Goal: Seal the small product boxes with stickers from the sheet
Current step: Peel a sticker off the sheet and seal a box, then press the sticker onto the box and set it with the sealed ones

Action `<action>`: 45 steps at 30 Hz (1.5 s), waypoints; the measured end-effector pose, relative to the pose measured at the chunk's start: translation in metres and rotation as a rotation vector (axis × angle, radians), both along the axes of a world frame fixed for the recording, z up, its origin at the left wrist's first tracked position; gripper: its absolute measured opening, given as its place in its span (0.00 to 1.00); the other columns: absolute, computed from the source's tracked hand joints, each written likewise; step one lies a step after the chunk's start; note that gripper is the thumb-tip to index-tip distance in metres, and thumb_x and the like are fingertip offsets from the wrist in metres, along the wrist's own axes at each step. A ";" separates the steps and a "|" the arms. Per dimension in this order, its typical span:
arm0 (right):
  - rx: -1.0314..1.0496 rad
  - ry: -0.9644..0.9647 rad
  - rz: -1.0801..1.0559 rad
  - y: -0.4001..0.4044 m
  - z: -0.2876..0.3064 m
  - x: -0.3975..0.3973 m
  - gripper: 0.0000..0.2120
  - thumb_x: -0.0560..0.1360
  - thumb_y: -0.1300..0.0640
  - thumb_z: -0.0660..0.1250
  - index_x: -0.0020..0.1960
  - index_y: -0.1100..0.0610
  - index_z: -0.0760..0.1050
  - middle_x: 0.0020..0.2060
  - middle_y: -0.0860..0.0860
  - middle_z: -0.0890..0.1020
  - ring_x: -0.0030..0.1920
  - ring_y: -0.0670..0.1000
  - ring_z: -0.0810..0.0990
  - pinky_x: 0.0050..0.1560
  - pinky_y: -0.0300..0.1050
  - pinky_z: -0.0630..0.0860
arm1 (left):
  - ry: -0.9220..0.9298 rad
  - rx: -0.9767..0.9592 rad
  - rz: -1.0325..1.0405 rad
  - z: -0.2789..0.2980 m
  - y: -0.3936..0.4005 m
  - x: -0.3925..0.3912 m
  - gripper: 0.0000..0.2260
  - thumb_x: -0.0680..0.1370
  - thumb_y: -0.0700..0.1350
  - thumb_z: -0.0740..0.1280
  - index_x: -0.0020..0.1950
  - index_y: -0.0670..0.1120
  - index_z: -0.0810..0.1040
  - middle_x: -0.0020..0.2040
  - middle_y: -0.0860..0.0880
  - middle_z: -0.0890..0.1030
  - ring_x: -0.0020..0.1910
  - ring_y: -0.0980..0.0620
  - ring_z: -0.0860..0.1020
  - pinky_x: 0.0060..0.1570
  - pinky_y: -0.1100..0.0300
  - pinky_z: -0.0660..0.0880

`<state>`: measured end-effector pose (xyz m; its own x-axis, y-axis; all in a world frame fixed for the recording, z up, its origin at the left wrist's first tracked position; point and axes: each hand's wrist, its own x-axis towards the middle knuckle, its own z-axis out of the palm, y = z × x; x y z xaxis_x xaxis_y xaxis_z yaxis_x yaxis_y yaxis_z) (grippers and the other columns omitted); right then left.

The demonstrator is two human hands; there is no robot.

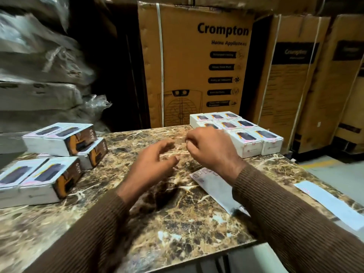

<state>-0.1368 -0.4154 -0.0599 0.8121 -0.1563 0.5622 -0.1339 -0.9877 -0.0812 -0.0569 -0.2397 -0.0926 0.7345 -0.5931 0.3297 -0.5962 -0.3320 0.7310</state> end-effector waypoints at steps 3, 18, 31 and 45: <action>0.042 0.011 0.086 0.033 0.003 -0.007 0.12 0.80 0.48 0.60 0.46 0.50 0.80 0.41 0.46 0.83 0.42 0.51 0.80 0.38 0.46 0.75 | 0.018 -0.003 0.040 0.001 0.057 -0.019 0.25 0.77 0.55 0.75 0.74 0.56 0.77 0.71 0.58 0.79 0.68 0.60 0.77 0.70 0.46 0.77; 0.214 0.131 0.428 0.189 -0.019 0.000 0.11 0.83 0.46 0.63 0.52 0.49 0.83 0.43 0.44 0.84 0.42 0.45 0.80 0.39 0.42 0.73 | -0.084 0.014 0.291 0.003 0.240 -0.076 0.09 0.75 0.56 0.72 0.51 0.56 0.88 0.44 0.60 0.88 0.44 0.60 0.86 0.47 0.52 0.84; 0.383 0.143 0.486 0.246 -0.035 0.067 0.19 0.84 0.45 0.62 0.74 0.42 0.73 0.59 0.48 0.84 0.54 0.48 0.81 0.56 0.52 0.81 | -0.373 0.367 0.642 -0.011 0.268 -0.009 0.24 0.79 0.62 0.65 0.69 0.51 0.81 0.65 0.49 0.81 0.62 0.47 0.78 0.57 0.48 0.76; 0.604 0.181 0.480 0.255 -0.056 0.091 0.12 0.84 0.47 0.63 0.65 0.43 0.80 0.56 0.47 0.84 0.54 0.48 0.82 0.57 0.53 0.82 | -0.361 0.290 0.604 -0.019 0.260 0.009 0.15 0.78 0.52 0.73 0.63 0.48 0.82 0.55 0.50 0.75 0.53 0.48 0.77 0.47 0.53 0.71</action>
<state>-0.0463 -0.1605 -0.1159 0.9387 -0.0015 0.3448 0.2336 -0.7328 -0.6391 -0.0476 0.0203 -0.1114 0.8354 -0.2217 0.5030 -0.4352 -0.8258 0.3586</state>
